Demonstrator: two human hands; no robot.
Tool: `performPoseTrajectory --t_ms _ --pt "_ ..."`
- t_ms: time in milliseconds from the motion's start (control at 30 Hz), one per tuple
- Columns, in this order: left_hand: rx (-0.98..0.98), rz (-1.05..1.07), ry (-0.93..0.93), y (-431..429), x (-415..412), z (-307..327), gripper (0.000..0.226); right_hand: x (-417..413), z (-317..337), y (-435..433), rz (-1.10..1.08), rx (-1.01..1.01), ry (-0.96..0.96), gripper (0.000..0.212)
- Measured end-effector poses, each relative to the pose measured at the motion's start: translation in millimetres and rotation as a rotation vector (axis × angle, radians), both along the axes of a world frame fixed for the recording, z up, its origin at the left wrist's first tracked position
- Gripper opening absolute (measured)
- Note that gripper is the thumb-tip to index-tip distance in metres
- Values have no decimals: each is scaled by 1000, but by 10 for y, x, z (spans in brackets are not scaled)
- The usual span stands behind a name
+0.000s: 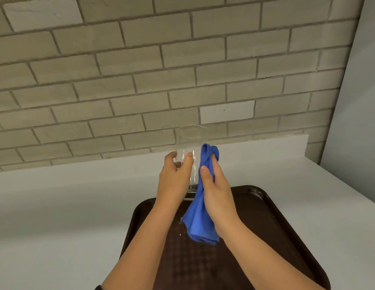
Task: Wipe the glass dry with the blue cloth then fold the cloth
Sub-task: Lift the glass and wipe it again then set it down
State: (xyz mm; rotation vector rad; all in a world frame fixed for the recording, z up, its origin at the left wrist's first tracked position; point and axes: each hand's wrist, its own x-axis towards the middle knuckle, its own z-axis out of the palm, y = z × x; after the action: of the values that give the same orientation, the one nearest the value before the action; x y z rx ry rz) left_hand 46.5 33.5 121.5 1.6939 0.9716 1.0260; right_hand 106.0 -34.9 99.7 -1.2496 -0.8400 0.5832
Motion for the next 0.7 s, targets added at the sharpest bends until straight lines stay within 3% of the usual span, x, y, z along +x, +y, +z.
performPoseTrajectory --t_ms 167,333,533,700 --pt "-207 -154 -182 -13 -55 56 81 -49 135 -12 40 105 -143 44" --pt "-293 -378 -383 40 -61 48 58 202 517 116 46 169 -142 45" --pt "-127 -50 -428 41 114 -12 58 237 378 196 91 13 12 37" --pt "-71 52 -431 29 220 -198 58 321 205 139 75 -145 -33 32"
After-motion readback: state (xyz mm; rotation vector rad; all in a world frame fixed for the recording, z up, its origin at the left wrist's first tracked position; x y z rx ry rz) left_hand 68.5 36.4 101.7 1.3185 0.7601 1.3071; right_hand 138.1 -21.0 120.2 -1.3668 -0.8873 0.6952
